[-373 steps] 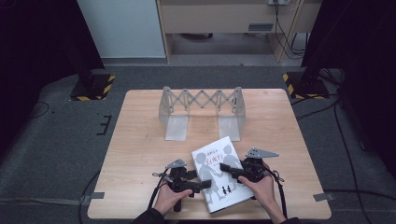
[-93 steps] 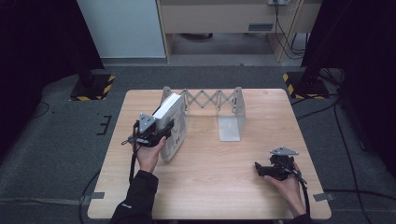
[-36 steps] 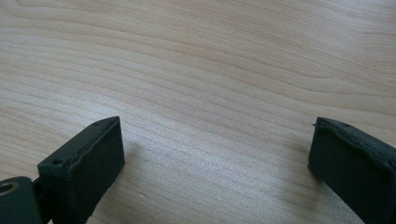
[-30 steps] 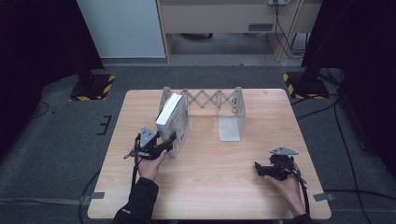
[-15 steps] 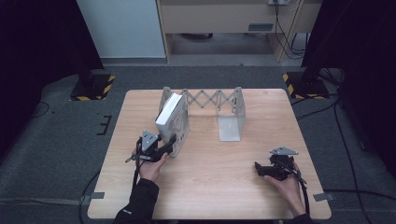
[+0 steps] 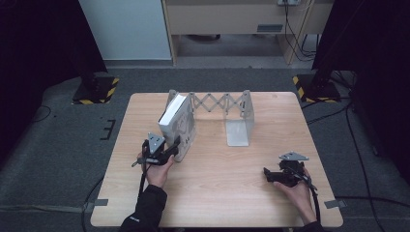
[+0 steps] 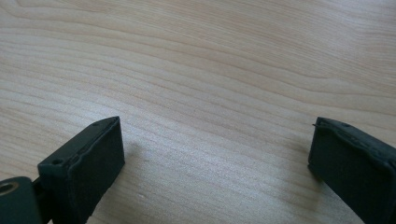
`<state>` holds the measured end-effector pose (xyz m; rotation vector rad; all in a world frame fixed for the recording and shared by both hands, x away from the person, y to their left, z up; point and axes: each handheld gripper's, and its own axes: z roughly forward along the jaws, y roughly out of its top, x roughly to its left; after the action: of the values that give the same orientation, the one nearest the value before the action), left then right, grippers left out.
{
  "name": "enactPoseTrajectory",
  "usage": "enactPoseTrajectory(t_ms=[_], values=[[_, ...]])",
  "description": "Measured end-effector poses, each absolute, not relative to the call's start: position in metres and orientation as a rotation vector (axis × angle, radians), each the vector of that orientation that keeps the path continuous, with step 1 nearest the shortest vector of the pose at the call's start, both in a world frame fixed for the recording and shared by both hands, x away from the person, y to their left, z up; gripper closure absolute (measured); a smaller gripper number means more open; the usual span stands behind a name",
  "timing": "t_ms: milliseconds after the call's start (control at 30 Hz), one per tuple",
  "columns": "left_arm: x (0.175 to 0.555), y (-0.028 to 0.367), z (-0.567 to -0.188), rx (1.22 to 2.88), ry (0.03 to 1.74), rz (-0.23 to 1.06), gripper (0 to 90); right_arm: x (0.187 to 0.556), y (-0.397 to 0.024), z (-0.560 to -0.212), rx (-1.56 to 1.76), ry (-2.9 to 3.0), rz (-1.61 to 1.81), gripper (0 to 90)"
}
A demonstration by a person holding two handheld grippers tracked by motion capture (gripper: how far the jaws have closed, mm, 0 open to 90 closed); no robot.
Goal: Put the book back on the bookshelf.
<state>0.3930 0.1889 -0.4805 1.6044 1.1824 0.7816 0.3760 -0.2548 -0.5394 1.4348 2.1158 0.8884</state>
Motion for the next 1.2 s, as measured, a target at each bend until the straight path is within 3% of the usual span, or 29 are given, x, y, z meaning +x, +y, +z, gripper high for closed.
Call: enactPoseTrajectory(t_ms=[800,1033,1200], values=[[0.414,0.172,-0.484,1.56,1.218,0.802,50.6,0.376,-0.254,-0.539,1.44,2.119,0.889,3.8],[0.406,0.183,-0.487,1.576,1.139,0.734,46.1,0.376,-0.254,-0.539,1.439,2.119,0.889,3.8],[0.402,0.188,-0.488,1.595,1.118,0.713,49.0,0.376,-0.254,-0.539,1.44,2.119,0.889,3.8]])
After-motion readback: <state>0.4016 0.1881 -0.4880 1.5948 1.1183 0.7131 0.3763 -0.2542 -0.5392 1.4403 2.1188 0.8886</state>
